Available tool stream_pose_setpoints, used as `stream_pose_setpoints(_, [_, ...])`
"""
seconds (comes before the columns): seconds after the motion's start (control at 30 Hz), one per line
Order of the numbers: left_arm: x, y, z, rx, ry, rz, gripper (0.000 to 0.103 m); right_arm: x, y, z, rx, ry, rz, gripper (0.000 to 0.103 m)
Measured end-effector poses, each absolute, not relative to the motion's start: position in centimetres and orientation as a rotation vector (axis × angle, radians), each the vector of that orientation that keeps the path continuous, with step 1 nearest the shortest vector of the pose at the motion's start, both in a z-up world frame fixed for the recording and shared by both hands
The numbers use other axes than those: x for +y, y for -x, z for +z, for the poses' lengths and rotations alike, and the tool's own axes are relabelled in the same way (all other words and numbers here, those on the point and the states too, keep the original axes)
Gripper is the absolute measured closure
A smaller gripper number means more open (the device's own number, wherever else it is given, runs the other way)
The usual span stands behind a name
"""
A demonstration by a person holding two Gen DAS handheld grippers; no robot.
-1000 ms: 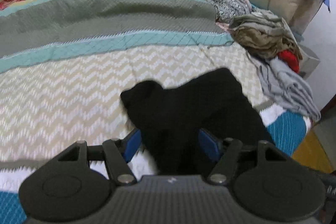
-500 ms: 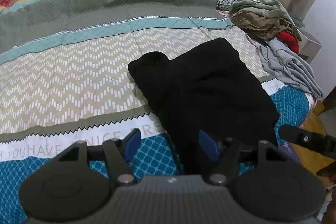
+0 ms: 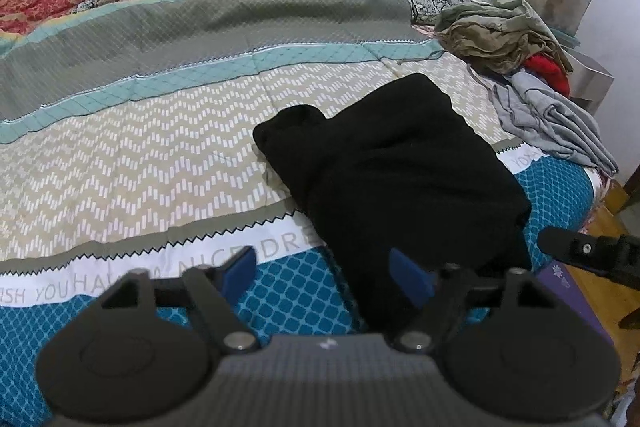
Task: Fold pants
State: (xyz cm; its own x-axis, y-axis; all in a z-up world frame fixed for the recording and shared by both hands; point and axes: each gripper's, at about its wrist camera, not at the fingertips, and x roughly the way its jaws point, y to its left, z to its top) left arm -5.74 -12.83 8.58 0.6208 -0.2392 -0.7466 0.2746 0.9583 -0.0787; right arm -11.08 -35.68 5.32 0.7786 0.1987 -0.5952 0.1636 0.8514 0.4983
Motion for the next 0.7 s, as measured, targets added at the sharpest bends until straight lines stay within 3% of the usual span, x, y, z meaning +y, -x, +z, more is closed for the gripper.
stream_pose_setpoints(0.57, [-12.8, 5.9, 7.9, 0.866, -0.074, -0.294, 0.019, -35.6, 11.4, 5.0, 0.689, -0.568, 0.016, 0.054])
stream_pose_setpoints(0.63, [-12.2, 5.5, 7.8, 0.88, -0.03, -0.312, 0.016, -36.2, 11.3, 5.2, 0.666, -0.564, 0.017, 0.054])
stream_pose_setpoints(0.7, [-11.1, 4.9, 7.9, 0.888, 0.046, -0.347, 0.005, -37.1, 11.1, 5.6, 0.637, -0.566, 0.03, 0.048])
